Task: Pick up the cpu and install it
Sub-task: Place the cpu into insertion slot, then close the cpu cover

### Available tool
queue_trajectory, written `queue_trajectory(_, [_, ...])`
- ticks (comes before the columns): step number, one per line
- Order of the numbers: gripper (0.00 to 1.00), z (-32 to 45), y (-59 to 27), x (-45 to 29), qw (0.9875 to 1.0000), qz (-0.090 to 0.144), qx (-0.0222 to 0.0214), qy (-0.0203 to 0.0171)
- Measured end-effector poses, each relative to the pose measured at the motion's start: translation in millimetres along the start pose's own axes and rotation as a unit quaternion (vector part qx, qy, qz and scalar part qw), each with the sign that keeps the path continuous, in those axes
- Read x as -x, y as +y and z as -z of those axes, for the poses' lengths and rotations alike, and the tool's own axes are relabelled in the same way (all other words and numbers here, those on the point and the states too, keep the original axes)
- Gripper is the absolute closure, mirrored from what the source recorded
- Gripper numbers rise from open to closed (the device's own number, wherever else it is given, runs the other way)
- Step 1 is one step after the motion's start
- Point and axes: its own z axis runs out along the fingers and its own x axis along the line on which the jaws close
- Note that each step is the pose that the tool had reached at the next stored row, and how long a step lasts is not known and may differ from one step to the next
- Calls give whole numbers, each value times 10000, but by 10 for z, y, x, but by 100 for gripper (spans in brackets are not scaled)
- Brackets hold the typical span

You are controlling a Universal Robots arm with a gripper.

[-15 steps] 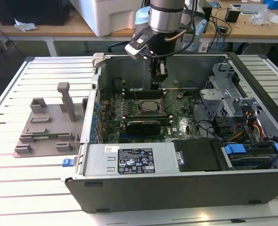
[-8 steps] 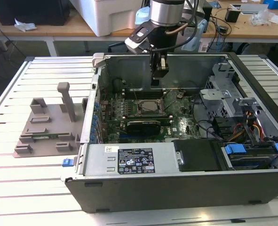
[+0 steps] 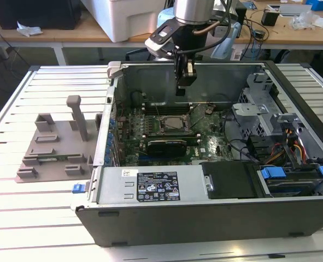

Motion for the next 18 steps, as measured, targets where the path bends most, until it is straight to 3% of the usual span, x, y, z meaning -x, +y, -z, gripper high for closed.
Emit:
queue_trajectory(13, [89,12,3,1,10000,1,0,0])
queue_trajectory(18, [89,17,104,7,10000,1,0,0])
